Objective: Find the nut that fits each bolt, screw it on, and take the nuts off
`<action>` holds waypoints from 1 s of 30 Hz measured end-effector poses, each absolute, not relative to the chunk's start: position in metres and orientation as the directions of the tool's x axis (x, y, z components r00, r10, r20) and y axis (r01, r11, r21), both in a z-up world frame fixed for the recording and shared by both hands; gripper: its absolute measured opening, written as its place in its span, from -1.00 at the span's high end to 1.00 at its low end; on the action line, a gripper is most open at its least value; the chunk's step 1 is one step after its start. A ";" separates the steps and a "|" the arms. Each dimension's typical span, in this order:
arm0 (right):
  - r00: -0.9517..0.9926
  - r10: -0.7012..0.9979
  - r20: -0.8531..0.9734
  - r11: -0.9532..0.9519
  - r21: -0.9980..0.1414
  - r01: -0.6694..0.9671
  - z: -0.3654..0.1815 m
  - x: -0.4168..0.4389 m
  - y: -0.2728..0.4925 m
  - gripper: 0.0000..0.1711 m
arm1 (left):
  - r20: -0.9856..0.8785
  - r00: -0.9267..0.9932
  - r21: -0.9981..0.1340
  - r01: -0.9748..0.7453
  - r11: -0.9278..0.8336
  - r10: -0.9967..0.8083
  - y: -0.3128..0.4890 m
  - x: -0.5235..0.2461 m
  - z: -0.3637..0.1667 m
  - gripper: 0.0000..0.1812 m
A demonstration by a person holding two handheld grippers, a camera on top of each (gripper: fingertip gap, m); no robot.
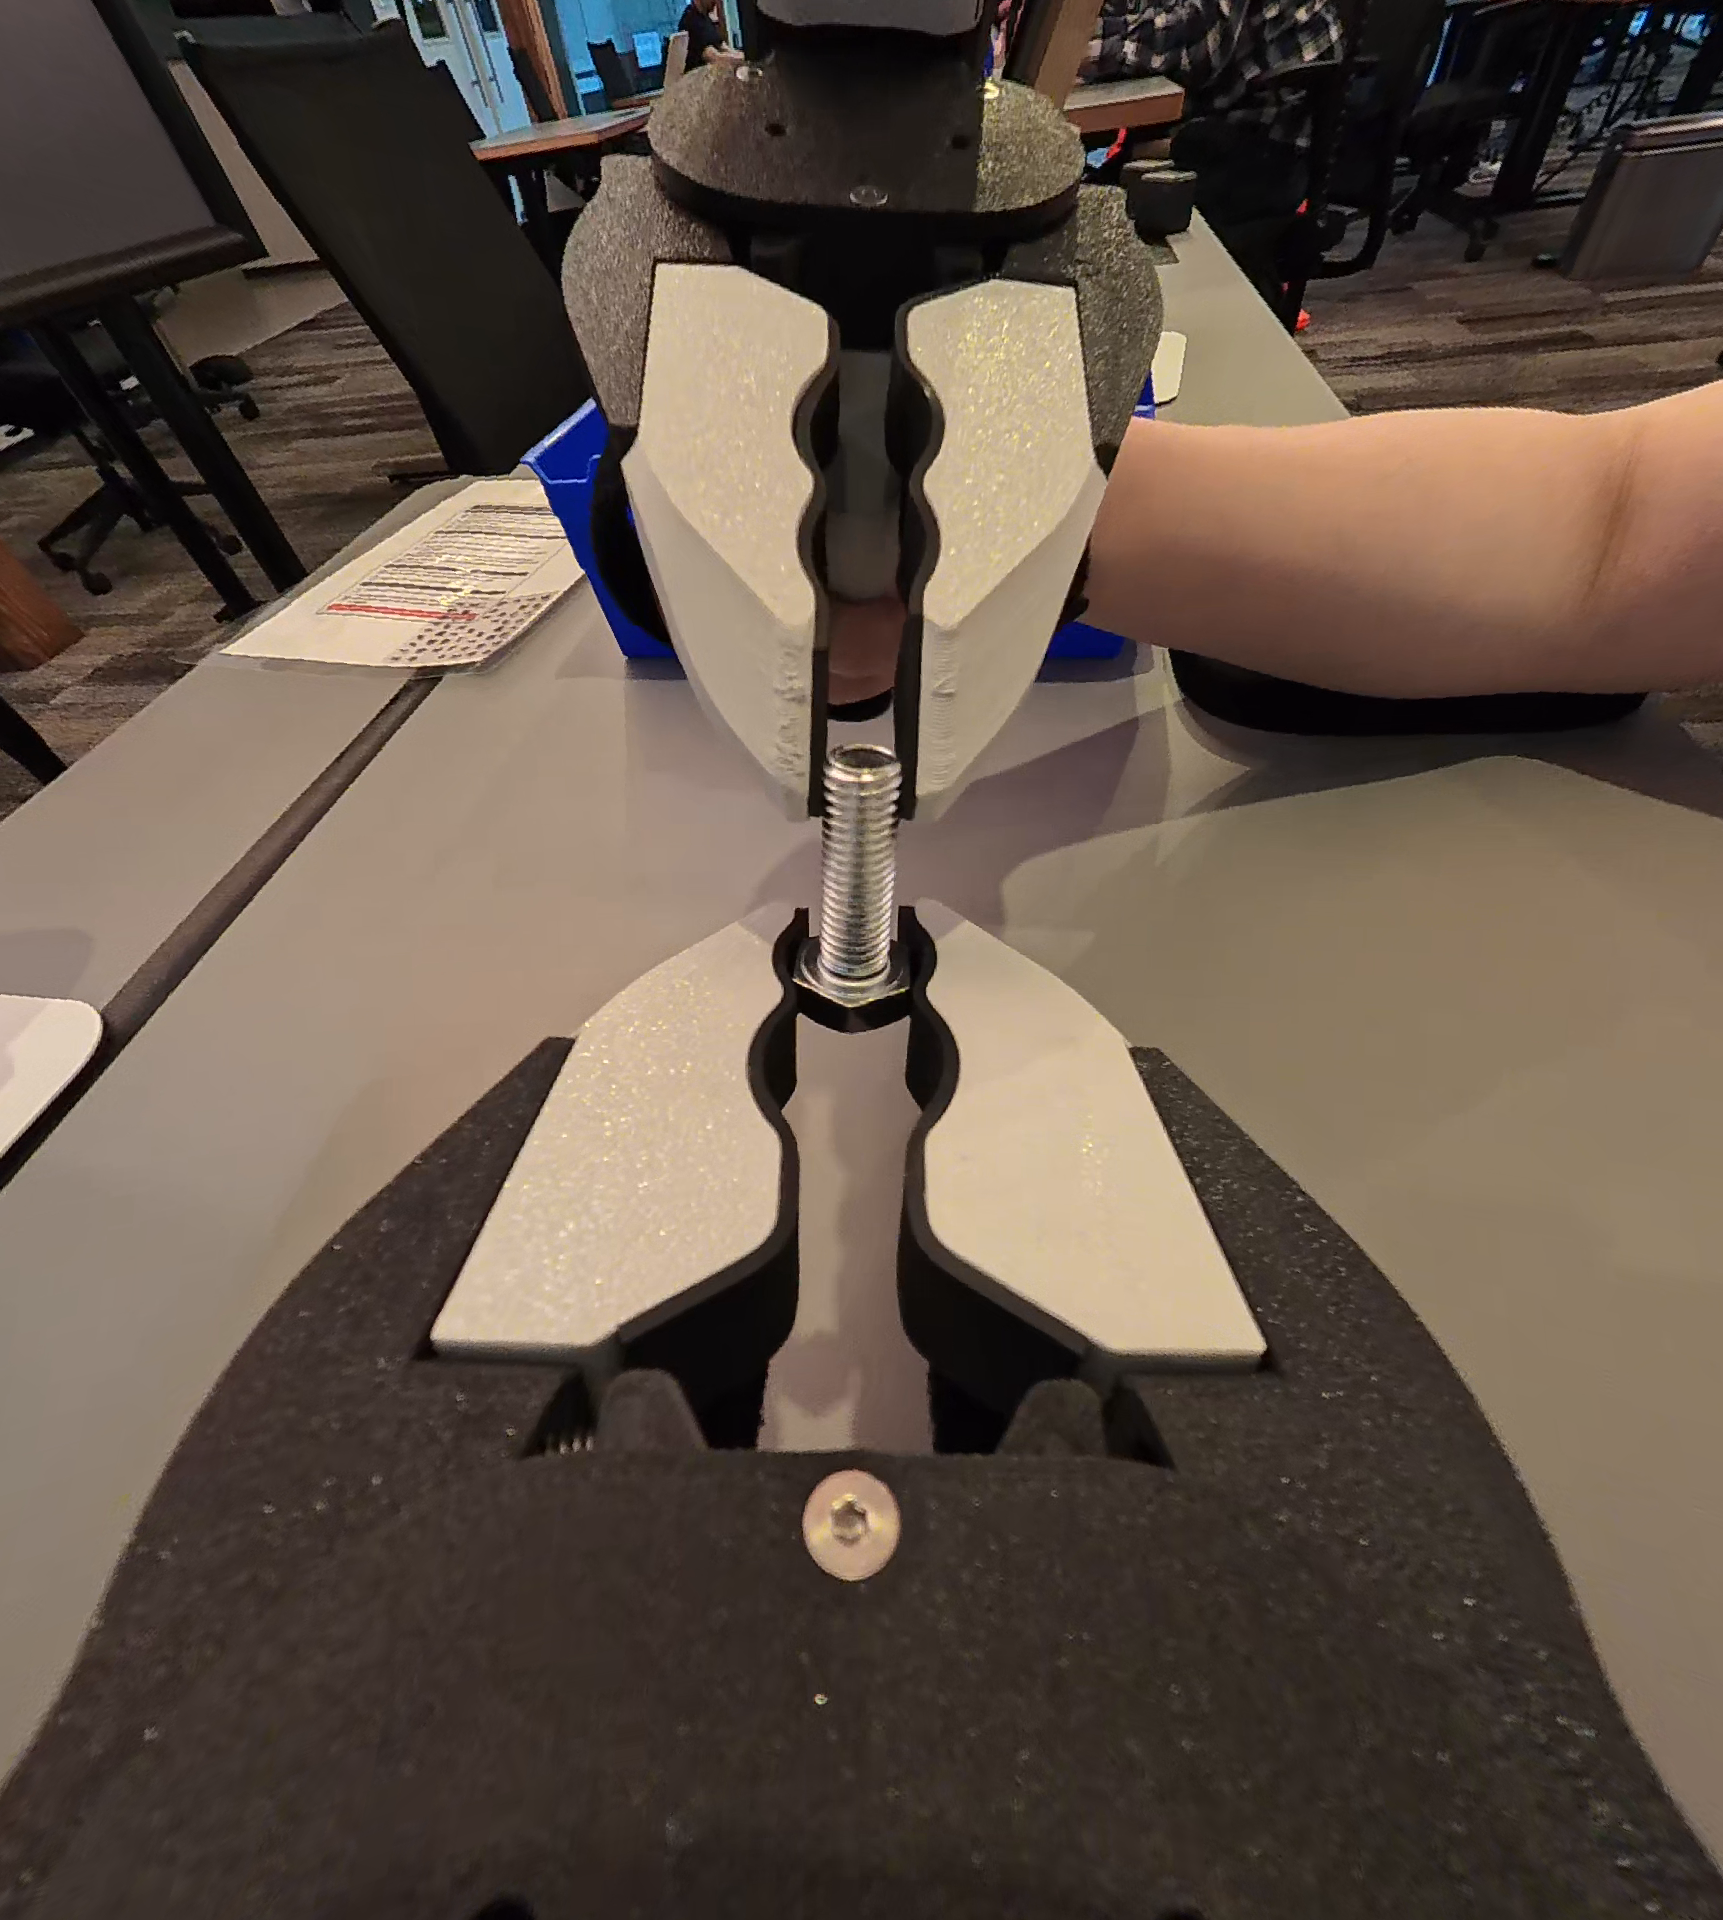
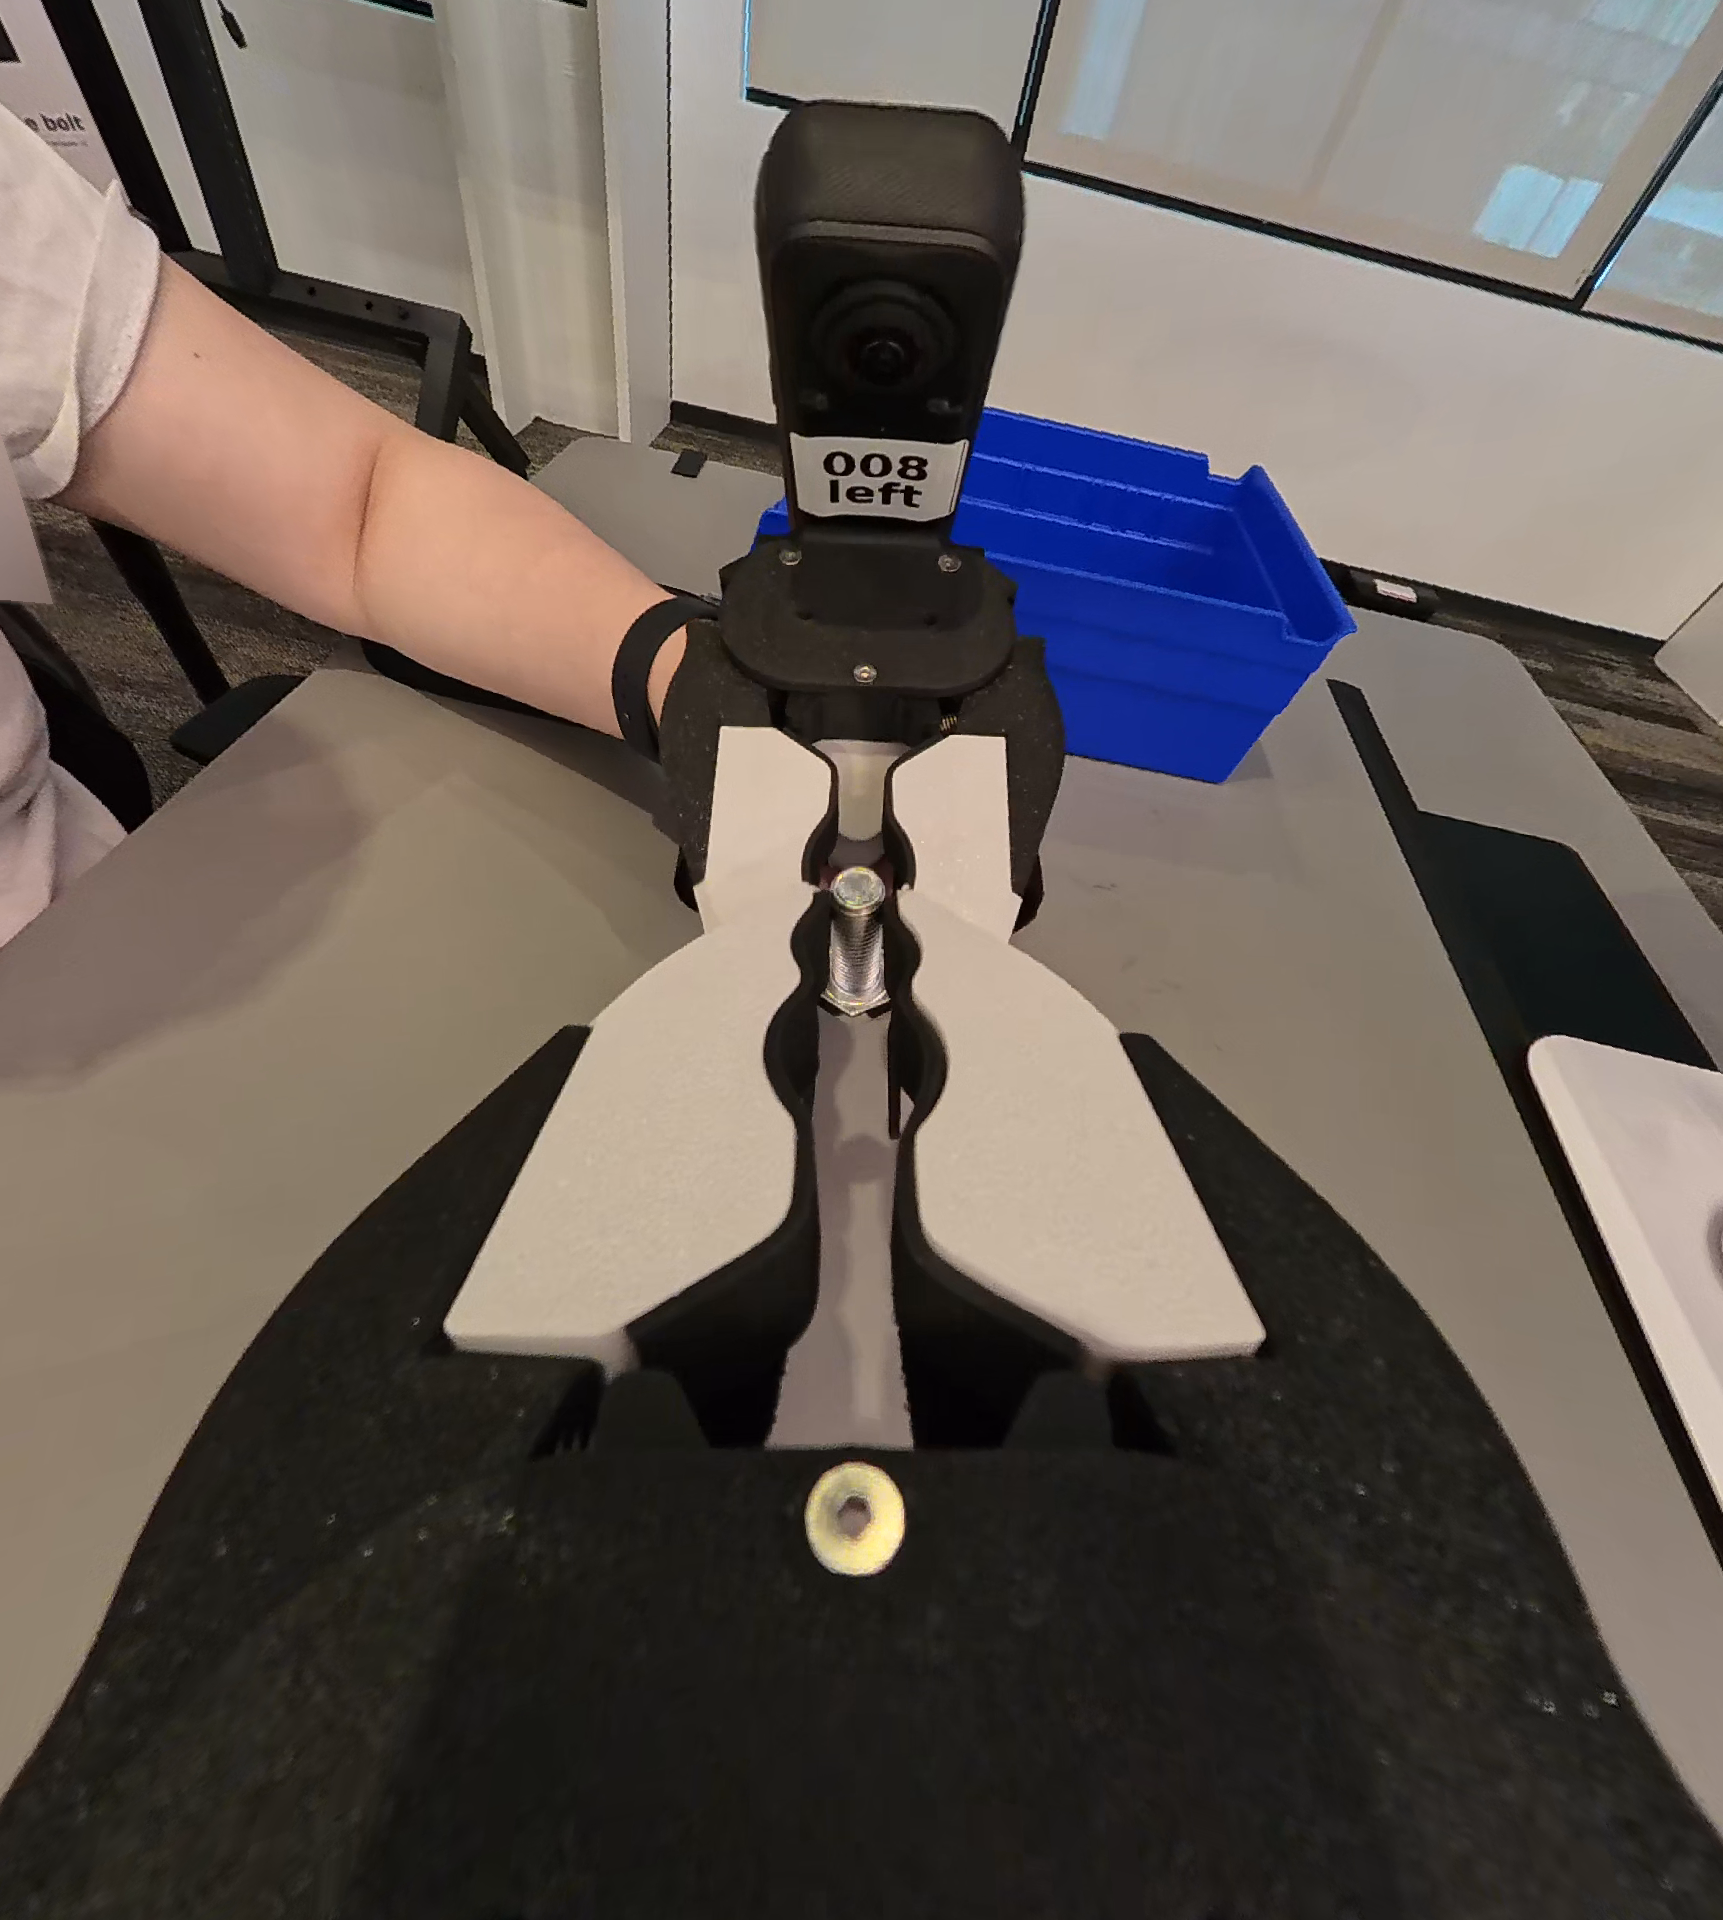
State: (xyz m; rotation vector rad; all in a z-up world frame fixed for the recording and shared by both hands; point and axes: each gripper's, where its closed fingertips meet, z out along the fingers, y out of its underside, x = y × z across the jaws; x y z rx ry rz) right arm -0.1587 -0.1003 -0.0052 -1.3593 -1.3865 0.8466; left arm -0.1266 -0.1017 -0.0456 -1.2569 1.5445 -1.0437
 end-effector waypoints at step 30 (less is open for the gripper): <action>0.150 0.971 0.189 0.150 -0.959 0.241 0.010 -0.150 -0.096 0.78 | -0.142 -0.079 -0.942 -0.295 0.159 -0.987 -0.095 -0.127 -0.047 0.84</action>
